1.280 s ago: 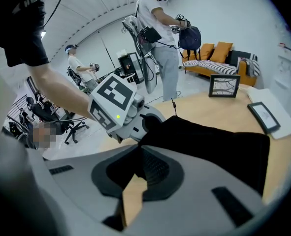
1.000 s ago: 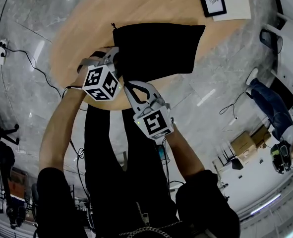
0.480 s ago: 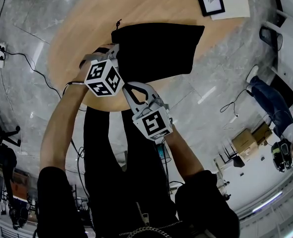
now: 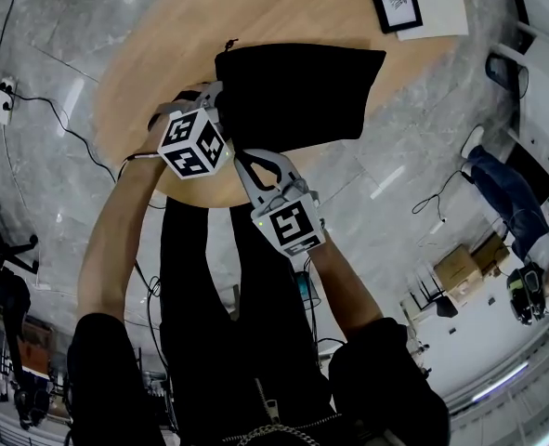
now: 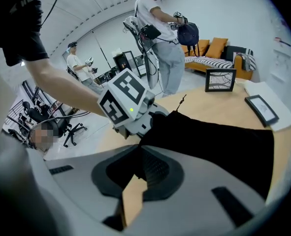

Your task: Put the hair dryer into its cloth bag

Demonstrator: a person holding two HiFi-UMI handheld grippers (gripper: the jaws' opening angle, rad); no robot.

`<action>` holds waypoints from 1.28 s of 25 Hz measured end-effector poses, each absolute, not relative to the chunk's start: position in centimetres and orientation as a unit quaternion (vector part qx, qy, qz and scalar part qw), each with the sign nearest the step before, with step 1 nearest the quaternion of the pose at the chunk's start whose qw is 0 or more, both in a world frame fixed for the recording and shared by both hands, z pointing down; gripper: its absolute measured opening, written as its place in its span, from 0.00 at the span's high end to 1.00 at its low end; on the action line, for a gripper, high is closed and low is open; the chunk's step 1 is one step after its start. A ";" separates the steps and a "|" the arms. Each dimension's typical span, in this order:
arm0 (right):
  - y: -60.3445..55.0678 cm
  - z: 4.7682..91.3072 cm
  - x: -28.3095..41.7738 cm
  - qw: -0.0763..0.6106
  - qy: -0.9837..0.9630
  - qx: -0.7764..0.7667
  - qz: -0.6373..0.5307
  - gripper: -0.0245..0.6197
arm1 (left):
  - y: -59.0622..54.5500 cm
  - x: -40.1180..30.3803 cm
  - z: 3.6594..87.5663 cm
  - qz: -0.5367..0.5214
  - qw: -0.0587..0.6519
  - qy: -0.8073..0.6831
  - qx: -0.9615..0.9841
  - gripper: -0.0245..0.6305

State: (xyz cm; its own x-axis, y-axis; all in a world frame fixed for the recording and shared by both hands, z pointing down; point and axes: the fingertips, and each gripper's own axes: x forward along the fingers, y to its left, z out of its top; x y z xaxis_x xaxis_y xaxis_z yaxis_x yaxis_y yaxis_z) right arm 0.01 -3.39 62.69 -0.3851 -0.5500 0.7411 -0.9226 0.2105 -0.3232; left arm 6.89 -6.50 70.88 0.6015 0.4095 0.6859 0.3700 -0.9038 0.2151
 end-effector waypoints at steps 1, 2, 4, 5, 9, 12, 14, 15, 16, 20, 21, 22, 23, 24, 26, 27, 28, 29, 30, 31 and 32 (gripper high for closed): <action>-3.5 62.8 0.0 0.243 -0.737 0.499 0.385 0.92 | -6.9 6.5 70.8 0.393 0.025 0.213 0.894 0.70; -3.5 62.9 0.0 0.242 -0.735 0.501 0.388 0.92 | -7.2 6.0 70.8 0.395 0.027 0.208 0.894 0.70; -3.6 63.2 0.0 0.240 -0.730 0.505 0.392 0.92 | -7.7 5.1 70.6 0.398 0.042 0.196 0.895 0.70; -3.7 63.4 0.0 0.238 -0.727 0.508 0.395 0.92 | -7.9 4.6 70.5 0.397 0.059 0.189 0.896 0.70; -4.1 64.2 -0.5 0.239 -0.720 0.509 0.406 0.92 | -9.0 2.4 69.9 0.396 0.114 0.151 0.898 0.71; -4.7 64.4 -1.0 0.244 -0.721 0.506 0.405 0.92 | -10.0 0.8 69.1 0.397 0.134 0.119 0.900 0.76; -4.8 64.9 -1.3 0.249 -0.718 0.504 0.410 0.92 | -10.5 -0.1 68.3 0.390 0.161 0.097 0.901 0.77; -4.7 65.5 -1.3 0.255 -0.711 0.506 0.417 0.92 | -10.7 -0.6 67.8 0.387 0.173 0.087 0.902 0.77; -4.5 66.2 -1.3 0.265 -0.698 0.511 0.427 0.92 | -10.8 -1.2 67.3 0.384 0.184 0.077 0.902 0.77; -3.5 68.3 -0.3 0.316 -0.636 0.549 0.440 0.81 | -10.5 -3.4 64.5 0.357 0.242 0.050 0.901 0.77; -3.5 68.3 0.0 0.323 -0.625 0.561 0.437 0.79 | -10.5 -3.8 63.7 0.346 0.254 0.041 0.902 0.77; -3.6 68.1 0.4 0.325 -0.614 0.574 0.432 0.75 | -10.6 -4.3 63.1 0.339 0.258 0.029 0.904 0.77; -3.7 67.7 0.8 0.324 -0.604 0.590 0.427 0.73 | -10.8 -4.8 62.5 0.335 0.255 0.015 0.907 0.77; -4.0 67.2 1.2 0.318 -0.595 0.606 0.421 0.73 | -11.1 -5.3 61.9 0.330 0.250 -0.002 0.910 0.77; -4.5 65.5 1.7 0.292 -0.581 0.636 0.417 0.73 | -11.3 -6.3 60.5 0.325 0.238 -0.033 0.915 0.78; -4.7 64.6 1.7 0.276 -0.575 0.645 0.421 0.74 | -11.2 -6.7 59.8 0.328 0.230 -0.044 0.915 0.80; -4.8 63.6 1.6 0.257 -0.571 0.650 0.431 0.79 | -10.9 -7.1 59.0 0.331 0.224 -0.050 0.915 0.82; -4.9 62.7 1.4 0.238 -0.568 0.652 0.442 0.90 | -10.5 -7.4 58.2 0.331 0.223 -0.052 0.915 0.84; -4.9 61.7 1.2 0.218 -0.567 0.652 0.454 0.93 | -10.1 -7.6 57.4 0.330 0.226 -0.055 0.915 0.85; -4.9 60.6 1.1 0.199 -0.568 0.653 0.460 0.94 | -9.8 -7.8 56.7 0.331 0.227 -0.062 0.914 0.87; -5.0 59.4 1.0 0.184 -0.568 0.658 0.460 0.94 | -9.7 -8.1 56.0 0.336 0.223 -0.073 0.912 0.90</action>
State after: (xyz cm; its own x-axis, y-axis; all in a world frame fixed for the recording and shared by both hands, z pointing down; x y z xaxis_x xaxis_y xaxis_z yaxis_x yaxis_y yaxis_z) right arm 1.02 -4.95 59.39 -0.0669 -0.5773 0.8138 -0.9159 -0.2879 -0.2796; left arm -8.10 -9.67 55.96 0.7631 0.0177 0.6461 -0.2826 -0.8899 0.3581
